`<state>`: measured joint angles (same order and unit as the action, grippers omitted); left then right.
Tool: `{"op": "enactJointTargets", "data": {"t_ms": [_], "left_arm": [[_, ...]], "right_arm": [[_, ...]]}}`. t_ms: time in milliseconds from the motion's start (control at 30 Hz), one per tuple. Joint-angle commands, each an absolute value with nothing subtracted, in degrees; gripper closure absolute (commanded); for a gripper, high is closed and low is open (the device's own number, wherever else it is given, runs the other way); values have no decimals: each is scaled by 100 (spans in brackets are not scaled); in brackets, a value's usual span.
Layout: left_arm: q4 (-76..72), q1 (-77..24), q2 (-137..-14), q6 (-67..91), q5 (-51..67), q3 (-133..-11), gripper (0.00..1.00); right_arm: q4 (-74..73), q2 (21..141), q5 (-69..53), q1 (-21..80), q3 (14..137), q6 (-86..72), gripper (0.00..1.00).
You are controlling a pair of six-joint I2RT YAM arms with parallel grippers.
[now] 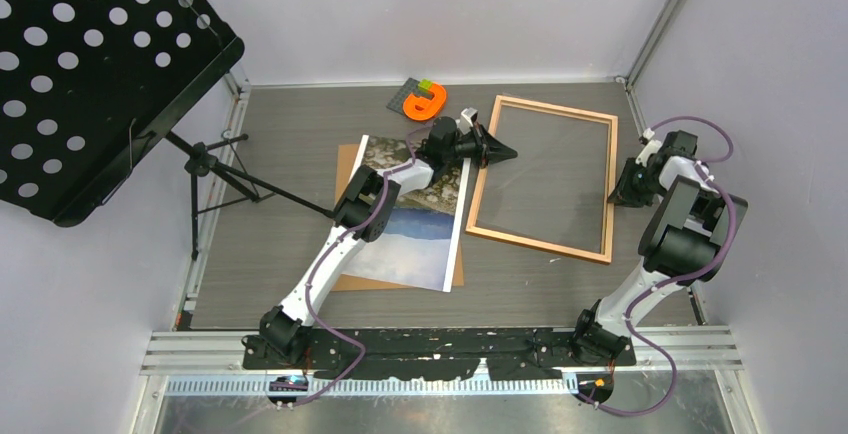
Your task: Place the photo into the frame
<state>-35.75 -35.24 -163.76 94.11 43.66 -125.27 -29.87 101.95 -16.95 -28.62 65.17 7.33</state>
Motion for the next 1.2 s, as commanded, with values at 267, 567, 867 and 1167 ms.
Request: {"op": "enactJointTargets", "data": {"t_ms": [267,567,867,1167], "left_arm": [[-3945,-3678,-15924,9743,4448,-12602,100],[-3694,-3691,-15930,9612,4643,-12717,100],[-3340,-3683,-15918,9387,4800,-12862,100],[-3317,-3694,-15900,9386,4811,-12831,100]], "right_arm": [[-2855,10391,-1700,-2874,6649,668,87],[-2873,10439,-1748,-2874,6678,743,90],[-2892,10472,-1737,-2872,6701,829,92],[-2900,10460,-1725,-2874,6706,833,92]]}}
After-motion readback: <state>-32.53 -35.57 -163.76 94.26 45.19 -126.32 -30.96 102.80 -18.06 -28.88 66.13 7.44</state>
